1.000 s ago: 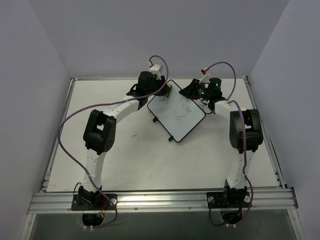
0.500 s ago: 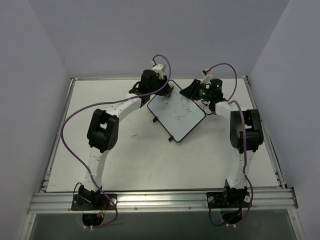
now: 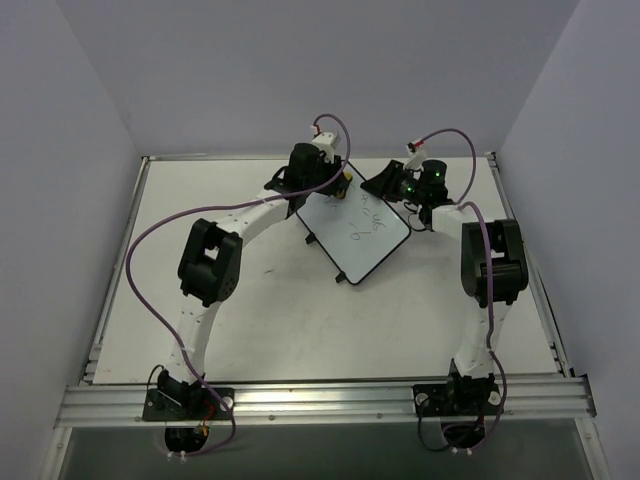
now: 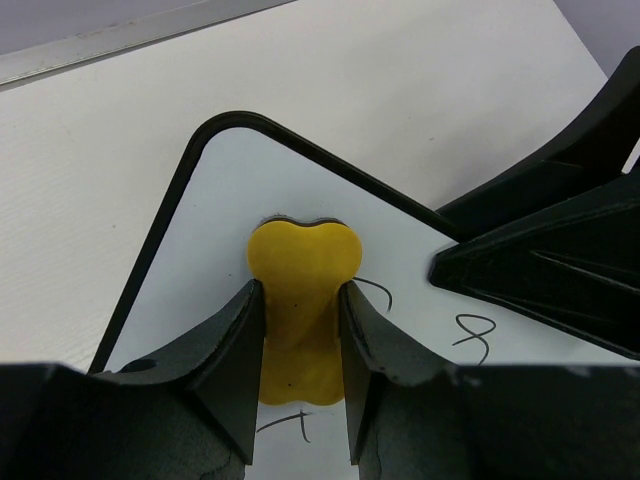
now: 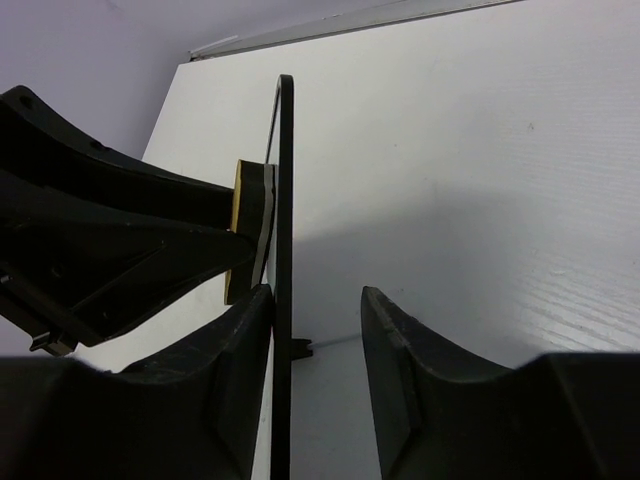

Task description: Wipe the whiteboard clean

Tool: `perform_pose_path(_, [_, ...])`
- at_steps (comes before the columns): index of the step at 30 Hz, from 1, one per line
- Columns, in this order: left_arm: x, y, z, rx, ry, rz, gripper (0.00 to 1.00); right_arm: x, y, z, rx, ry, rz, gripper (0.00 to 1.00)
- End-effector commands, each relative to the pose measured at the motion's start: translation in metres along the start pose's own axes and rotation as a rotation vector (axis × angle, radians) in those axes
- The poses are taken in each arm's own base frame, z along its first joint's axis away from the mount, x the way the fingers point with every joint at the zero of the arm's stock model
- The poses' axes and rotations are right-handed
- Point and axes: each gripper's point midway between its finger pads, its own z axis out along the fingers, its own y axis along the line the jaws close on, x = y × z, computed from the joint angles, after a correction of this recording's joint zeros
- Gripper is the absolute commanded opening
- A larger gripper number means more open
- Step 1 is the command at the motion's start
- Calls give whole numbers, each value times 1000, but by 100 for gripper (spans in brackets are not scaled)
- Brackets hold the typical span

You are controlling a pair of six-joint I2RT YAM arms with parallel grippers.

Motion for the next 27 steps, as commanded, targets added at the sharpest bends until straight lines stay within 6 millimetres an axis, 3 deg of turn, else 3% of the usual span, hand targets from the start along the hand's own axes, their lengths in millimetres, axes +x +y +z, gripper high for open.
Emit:
perform_pose_path(1, [-1,-11,-2,18,-8,23,2,2,8,-10,-10,15,1,33])
perform_pose_path(2, [-1,-10,-2,17,-9,23,2,1,8,-10,-9,13,0,23])
perform_pose_path(5, [1,-12,-2,16,-6,26,2,0,10,-11,-13,10,-4,10])
perform_pose_path(11, [7,-12,-3,16,3,27,2,-2,12,-12,-15,9,-12,0])
perform_pose_path(19, [17,-22,-1,22,31,54,2,-2,17,-11,-18,15,-38,0])
perform_pose_path(27, [42,-48,-7,36,65,77,2,-1,19,-10,-18,21,-48,0])
